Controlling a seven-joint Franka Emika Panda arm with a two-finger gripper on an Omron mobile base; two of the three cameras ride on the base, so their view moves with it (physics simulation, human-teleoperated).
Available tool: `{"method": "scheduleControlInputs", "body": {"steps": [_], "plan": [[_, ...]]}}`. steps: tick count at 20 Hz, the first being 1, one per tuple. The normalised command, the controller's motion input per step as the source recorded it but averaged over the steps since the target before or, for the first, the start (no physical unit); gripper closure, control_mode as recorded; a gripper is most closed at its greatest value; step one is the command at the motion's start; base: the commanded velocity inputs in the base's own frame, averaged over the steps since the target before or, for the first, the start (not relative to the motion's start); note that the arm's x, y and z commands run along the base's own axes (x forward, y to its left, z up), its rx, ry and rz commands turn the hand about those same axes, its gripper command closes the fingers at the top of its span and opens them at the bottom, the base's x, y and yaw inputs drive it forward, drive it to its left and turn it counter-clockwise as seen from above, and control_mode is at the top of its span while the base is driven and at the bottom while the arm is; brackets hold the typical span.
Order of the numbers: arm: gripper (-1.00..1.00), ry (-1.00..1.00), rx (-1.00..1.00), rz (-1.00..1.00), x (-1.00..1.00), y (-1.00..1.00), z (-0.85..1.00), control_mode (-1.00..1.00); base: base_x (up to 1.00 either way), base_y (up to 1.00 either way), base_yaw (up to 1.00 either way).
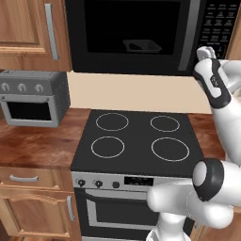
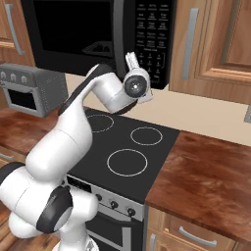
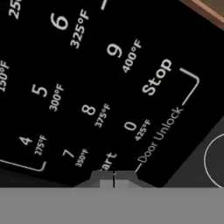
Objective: Place the tupperware containing the fish and eggplant meal in the microwave. Close the microwave door and press the start button to reheat the meal.
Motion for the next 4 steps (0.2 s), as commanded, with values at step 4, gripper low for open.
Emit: {"method": "scheduleControlInputs", "body": {"steps": [4], "plan": [[1.00, 0.00, 0.00, -0.10, 0.47, -0.30, -0.04, -1.00, 0.00, 0.00, 0.00]]}}
